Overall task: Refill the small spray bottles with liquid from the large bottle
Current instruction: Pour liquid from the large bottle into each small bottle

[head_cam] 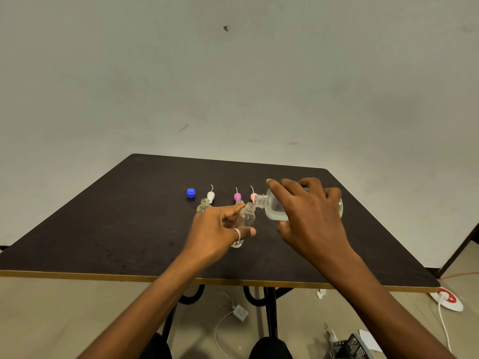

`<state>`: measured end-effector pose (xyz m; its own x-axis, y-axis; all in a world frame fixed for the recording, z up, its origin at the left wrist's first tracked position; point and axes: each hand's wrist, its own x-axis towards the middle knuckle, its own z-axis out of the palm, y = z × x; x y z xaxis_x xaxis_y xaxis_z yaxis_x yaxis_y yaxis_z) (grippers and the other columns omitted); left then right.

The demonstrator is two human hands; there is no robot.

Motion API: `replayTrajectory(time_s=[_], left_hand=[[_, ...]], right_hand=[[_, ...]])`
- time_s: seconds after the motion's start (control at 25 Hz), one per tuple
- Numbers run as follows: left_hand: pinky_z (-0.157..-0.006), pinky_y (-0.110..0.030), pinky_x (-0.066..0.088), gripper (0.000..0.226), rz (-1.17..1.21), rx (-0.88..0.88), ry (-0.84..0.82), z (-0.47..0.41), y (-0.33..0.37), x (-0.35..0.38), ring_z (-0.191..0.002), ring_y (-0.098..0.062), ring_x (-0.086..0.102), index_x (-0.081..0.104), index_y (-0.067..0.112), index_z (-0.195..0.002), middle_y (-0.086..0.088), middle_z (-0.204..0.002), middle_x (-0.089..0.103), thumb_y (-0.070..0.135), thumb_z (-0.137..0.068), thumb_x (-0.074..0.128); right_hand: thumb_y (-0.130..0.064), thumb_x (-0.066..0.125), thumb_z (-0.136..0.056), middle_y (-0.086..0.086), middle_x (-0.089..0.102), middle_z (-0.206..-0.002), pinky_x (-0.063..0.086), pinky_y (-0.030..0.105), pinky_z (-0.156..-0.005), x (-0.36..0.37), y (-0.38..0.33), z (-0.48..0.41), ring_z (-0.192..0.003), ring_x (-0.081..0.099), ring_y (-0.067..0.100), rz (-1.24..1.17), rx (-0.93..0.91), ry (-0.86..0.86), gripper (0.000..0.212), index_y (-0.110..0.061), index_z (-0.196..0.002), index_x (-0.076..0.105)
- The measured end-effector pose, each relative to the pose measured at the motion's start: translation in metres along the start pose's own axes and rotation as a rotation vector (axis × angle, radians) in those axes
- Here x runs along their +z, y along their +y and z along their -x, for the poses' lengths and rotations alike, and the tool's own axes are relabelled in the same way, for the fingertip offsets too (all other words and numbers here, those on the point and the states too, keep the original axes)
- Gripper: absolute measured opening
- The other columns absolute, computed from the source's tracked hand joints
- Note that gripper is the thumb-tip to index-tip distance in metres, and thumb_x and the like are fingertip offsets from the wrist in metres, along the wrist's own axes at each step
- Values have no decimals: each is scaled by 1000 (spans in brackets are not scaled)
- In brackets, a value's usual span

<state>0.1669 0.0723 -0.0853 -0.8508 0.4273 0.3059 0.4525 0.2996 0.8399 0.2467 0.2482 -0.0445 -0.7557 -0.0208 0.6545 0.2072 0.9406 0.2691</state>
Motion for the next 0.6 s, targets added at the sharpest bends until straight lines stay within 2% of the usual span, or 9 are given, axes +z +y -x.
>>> replayTrajectory(time_s=[0.12,0.32,0.48,0.6], left_hand=[[-86,-11,48,67,-2,3,3,-1,0,0,-99,9,63,59,29,-132,14,-116,70,32,-70,86],[-91,-17,50,69,-3,-6,-1,-2,-1,0,-103,5,64,58,27,-134,11,-118,70,32,-71,85],[-86,-12,48,69,-1,-8,4,-1,0,-1,-98,9,62,57,27,-134,13,-116,70,31,-70,85],[-91,-17,50,70,10,-17,6,0,0,-1,-100,7,63,58,27,-133,13,-115,71,31,-70,86]], right_hand=[[-28,86,-57,1,62,-126,41,50,-78,0,0,0,-111,56,33,4,-4,1,87,-28,-136,49],[-26,87,-55,3,63,-125,42,51,-77,1,0,-1,-110,56,34,2,-2,8,88,-27,-135,50],[-27,87,-56,3,63,-126,42,50,-77,1,0,-1,-110,56,34,13,-5,6,88,-27,-135,50],[-28,86,-57,2,62,-127,41,50,-77,1,0,-1,-111,56,34,15,-5,4,87,-27,-136,49]])
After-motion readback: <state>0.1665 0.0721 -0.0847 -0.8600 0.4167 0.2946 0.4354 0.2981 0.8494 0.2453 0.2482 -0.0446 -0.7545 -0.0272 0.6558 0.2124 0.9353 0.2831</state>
